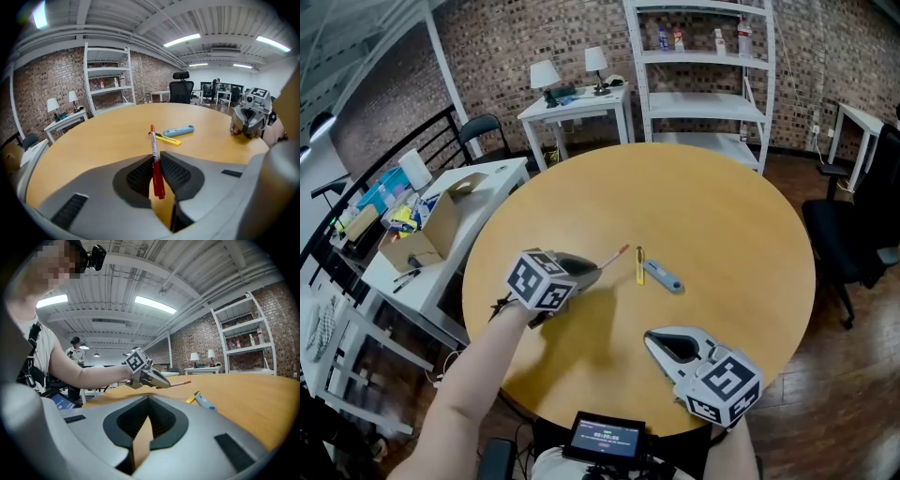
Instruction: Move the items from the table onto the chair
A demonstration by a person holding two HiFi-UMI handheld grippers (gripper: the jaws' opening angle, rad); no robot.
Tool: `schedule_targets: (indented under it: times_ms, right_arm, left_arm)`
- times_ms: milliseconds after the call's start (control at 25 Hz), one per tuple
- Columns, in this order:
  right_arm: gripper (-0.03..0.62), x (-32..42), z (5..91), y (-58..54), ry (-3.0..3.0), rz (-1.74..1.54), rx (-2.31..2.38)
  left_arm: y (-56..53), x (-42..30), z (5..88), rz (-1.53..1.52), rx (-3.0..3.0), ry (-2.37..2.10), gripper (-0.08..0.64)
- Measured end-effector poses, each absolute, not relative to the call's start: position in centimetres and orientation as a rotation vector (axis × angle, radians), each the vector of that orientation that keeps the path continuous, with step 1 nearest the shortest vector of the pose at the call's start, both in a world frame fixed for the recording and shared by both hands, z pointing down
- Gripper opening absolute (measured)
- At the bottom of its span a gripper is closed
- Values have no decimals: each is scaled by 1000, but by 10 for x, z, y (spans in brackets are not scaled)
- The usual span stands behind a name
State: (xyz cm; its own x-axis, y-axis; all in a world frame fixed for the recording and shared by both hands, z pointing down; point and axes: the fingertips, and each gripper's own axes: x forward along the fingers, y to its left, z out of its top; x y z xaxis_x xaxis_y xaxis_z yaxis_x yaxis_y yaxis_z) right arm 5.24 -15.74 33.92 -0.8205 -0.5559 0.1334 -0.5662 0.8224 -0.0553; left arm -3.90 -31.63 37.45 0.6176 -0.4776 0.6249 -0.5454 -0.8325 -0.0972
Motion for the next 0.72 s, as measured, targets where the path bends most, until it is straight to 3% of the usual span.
schedule_targets:
  times_ms: [200,480,720]
  right_arm:
    - [6,54,339,-158,-2888,140,892]
    - [6,54,338,-158,-2891,144,900]
    - [6,57,336,-157,-2887,148,900]
  left_arm:
    - [-296,-38,360,853,2821,-840,58]
    - [-266,-51,314,263,2873,-909,58]
    - [-254,-75,299,99,2897,-1072,58]
